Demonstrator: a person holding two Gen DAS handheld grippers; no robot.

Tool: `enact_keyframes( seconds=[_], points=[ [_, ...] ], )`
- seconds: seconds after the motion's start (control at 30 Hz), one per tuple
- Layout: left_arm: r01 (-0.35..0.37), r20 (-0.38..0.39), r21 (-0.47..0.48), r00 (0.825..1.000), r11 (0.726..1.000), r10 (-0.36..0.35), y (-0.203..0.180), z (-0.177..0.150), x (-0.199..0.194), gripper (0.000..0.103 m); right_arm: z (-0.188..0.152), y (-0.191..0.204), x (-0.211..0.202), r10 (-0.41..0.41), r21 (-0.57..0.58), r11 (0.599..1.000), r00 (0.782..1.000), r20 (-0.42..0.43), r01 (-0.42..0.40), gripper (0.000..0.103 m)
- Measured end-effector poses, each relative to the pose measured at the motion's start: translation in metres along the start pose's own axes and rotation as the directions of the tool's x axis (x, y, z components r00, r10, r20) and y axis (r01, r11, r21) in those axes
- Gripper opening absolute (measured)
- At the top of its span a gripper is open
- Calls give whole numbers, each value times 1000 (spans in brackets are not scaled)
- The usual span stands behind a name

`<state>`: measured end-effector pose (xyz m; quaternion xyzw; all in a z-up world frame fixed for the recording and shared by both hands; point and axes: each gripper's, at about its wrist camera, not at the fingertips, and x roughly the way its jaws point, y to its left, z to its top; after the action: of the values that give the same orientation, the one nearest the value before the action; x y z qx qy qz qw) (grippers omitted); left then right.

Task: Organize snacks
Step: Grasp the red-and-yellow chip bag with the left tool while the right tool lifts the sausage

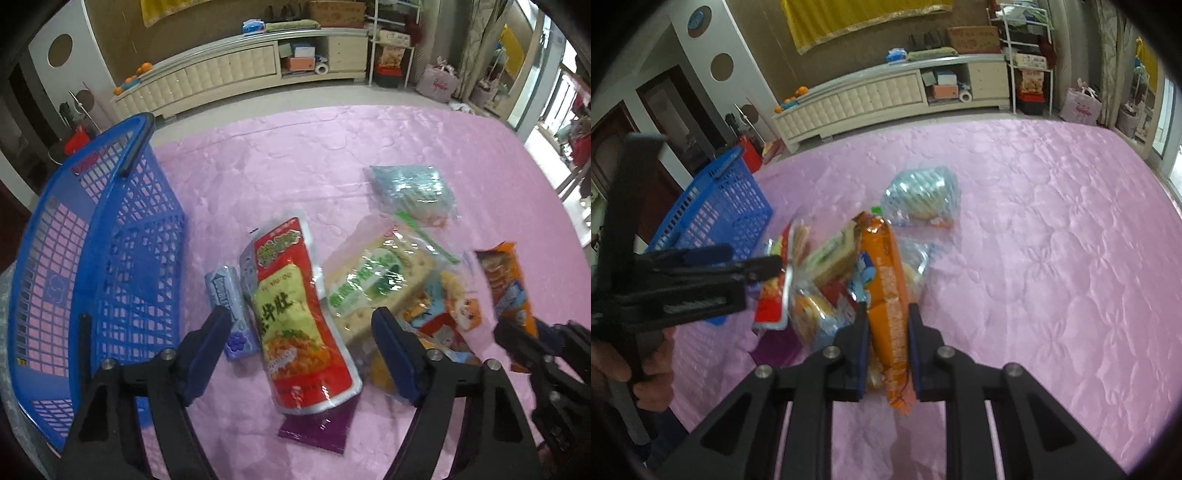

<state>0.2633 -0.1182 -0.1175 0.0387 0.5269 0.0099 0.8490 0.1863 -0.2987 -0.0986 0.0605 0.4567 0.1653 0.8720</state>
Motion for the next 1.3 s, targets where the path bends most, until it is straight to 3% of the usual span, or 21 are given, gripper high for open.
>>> enact_keyframes(
  seconds=[0.47,0.5,0.57,0.6,0.93,1.3],
  points=[
    [-56,-114,-4,992,998,55,12,3,43,74,12,9,27,50,2,999,998,-37,-50,22],
    [-54,-110,2,992,999,54,12,2,42,68,11,8,27,54,8,999,998,-40,-54,22],
    [-27,-111,1,993,1000,27,12,-1,42,45,10,7,27,63,22,998,997,-40,-62,22],
    [-20,-121,-5,993,1000,19,13,-2,44,44,10,7,26,62,27,998,997,-40,-61,22],
    [-8,-64,29,998,1000,10,12,-22,16,20,5,13,14,60,37,998,998,-35,-59,22],
    [74,52,25,996,997,-76,17,-42,-50,17,7,41,-23,17,1,1000,1000,6,-17,22]
  ],
)
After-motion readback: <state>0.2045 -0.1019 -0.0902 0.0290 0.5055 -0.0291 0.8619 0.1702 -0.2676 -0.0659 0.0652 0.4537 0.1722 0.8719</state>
